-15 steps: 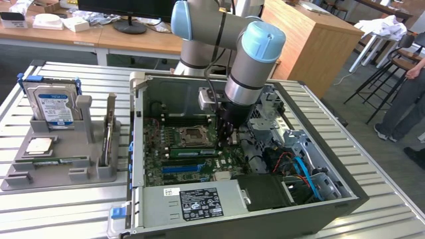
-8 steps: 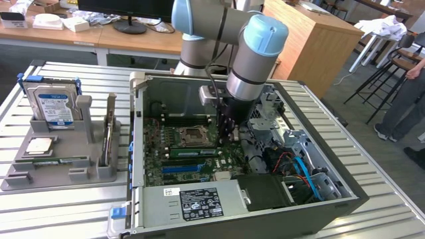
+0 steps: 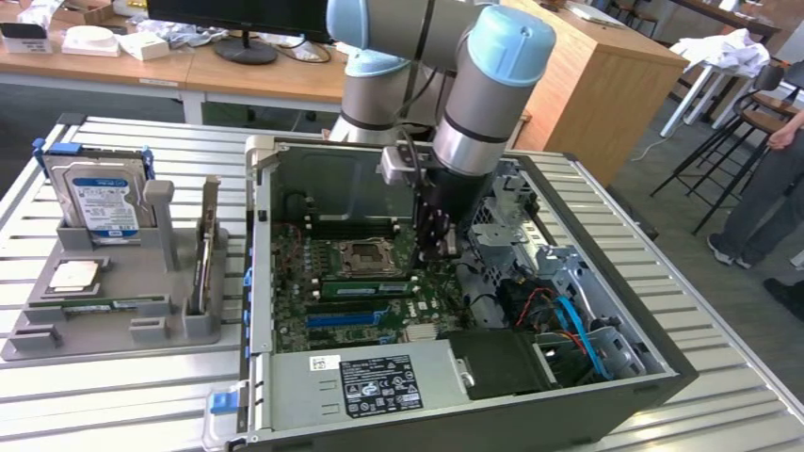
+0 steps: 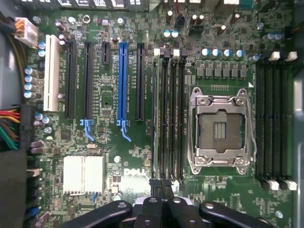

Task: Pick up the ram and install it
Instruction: 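Press down the ram until it locks into place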

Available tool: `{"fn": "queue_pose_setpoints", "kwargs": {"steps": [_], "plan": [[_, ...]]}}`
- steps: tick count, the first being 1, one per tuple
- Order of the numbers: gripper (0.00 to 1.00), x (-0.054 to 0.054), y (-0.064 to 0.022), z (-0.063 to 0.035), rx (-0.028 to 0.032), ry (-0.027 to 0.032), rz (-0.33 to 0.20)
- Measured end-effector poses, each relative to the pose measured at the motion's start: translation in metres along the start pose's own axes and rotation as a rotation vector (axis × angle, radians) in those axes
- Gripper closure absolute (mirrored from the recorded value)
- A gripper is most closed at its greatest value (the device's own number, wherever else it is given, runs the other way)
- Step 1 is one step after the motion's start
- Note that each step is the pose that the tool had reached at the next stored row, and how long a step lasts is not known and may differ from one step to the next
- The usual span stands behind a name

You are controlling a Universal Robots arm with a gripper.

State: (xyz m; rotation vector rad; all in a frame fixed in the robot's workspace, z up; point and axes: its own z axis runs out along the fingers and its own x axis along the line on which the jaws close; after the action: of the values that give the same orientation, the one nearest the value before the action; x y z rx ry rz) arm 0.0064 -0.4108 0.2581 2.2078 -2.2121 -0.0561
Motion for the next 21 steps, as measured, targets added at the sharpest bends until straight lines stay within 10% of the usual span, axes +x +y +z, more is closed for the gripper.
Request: {"fn": "queue_pose_setpoints", "kwargs": {"steps": [11,21], "plan": [[0.9,0.0,0.0018,-0.0091,-0.0001,0.0,0.0],[0.9,0.0,0.037,-0.0069,0.0,-0.0002,0.0]]}}
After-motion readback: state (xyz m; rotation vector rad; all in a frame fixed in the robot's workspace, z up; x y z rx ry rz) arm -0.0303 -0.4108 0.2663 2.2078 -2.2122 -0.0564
